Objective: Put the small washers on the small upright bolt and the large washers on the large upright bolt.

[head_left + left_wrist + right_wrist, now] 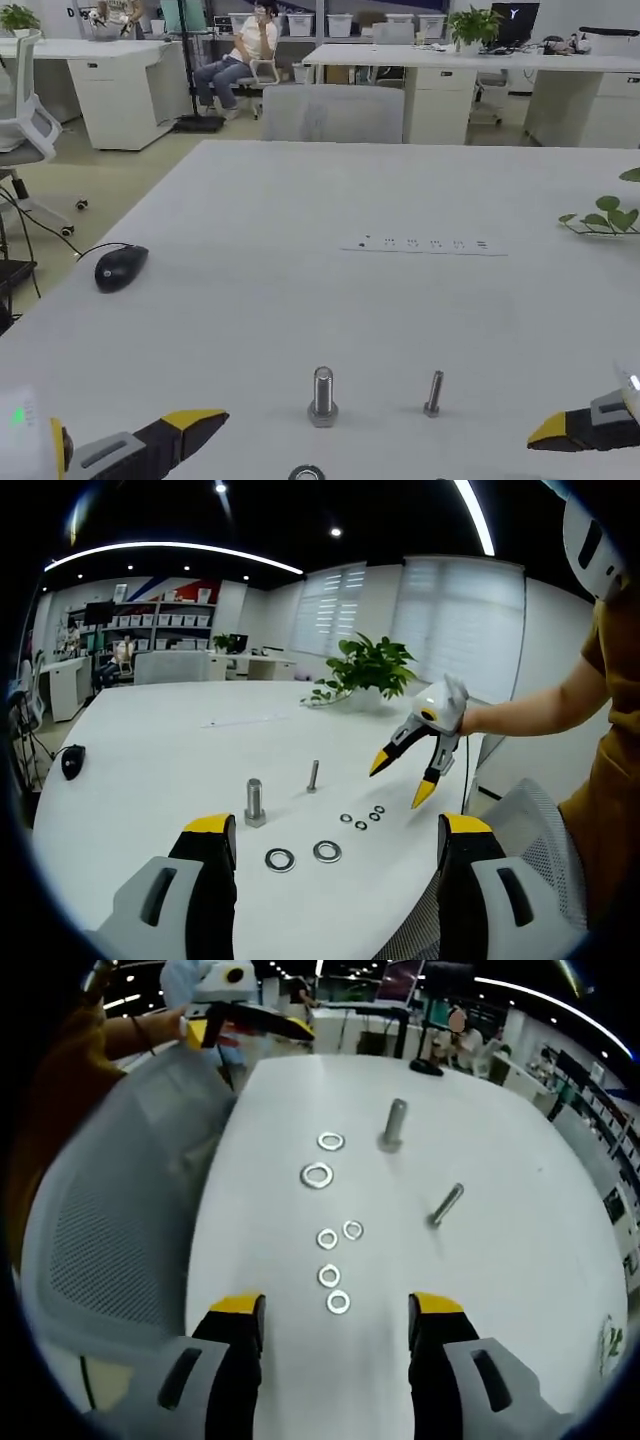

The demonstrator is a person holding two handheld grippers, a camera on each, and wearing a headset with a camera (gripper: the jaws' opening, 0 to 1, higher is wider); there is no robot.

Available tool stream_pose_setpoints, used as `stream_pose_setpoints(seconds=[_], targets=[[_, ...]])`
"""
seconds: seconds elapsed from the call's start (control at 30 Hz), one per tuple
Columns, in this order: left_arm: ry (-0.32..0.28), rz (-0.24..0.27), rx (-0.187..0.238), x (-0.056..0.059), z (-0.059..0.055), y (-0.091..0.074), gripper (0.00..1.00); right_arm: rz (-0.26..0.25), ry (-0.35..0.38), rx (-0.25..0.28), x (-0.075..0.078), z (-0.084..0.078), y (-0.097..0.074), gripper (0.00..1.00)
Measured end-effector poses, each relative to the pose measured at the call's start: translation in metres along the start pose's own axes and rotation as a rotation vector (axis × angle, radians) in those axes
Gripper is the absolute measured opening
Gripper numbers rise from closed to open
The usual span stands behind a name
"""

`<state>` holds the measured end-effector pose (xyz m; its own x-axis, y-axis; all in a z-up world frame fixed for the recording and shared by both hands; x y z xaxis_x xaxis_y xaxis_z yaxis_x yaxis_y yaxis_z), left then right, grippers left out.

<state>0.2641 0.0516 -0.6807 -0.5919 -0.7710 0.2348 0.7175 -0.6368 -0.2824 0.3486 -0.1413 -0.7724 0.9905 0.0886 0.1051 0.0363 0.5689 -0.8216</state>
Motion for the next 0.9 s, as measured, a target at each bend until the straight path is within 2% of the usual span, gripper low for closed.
stream_pose_setpoints(seconds=[0.33,0.67,0.9], targets=[[-0.006,0.009,0.012,0.000,0.001,0.001,0.82,0.052,-0.103,-0.109,0.001,-0.011,0.009,0.58],[-0.015,0.012,0.013,0.000,-0.002,0.000,0.82,0.108,-0.208,-0.204,0.001,-0.018,0.023,0.56],[-0.020,0.020,0.019,-0.002,-0.002,-0.001,0.82,0.135,-0.244,-0.233,0.002,-0.018,0.028,0.54]])
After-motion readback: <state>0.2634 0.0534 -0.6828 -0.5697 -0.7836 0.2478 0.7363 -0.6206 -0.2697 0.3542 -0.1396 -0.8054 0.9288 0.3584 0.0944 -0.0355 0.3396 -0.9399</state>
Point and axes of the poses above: the centre of the closed fingertips' face, and the gripper's own axes: y roughly forward along the fingers, x roughly to its right, z roughly out of its top, the point moved 1 cm from there along -y, roughly backward along the fingers, and after that the axes turned 4 degrees about -z, right-handed, at the moved point
